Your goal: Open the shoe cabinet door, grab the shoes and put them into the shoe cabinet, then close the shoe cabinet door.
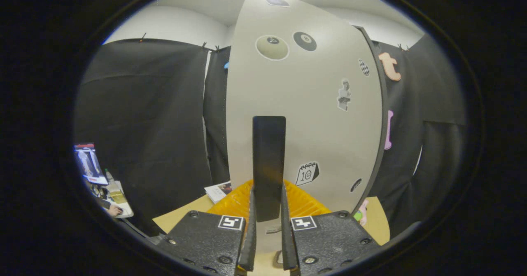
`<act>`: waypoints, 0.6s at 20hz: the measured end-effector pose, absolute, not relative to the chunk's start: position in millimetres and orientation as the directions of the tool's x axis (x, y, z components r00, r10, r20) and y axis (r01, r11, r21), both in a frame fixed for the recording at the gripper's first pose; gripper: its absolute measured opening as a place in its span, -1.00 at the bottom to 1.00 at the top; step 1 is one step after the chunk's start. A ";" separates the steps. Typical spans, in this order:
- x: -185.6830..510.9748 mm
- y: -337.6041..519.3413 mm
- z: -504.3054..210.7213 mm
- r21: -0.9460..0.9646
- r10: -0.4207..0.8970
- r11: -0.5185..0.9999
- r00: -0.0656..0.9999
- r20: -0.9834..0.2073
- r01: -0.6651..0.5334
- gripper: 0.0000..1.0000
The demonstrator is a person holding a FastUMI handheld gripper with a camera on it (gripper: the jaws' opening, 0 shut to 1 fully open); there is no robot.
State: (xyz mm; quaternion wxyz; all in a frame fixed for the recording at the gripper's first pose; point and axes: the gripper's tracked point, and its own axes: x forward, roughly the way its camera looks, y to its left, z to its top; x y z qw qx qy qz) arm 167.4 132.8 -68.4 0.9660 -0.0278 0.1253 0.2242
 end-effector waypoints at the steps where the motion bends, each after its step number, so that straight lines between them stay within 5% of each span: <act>1: 165.9 129.8 -68.3 -0.004 0.423 0.899 0.869 -0.255 -0.438 -0.42; 12: 152.7 86.7 -64.6 -0.036 0.320 0.941 0.919 -0.230 -0.337 -0.44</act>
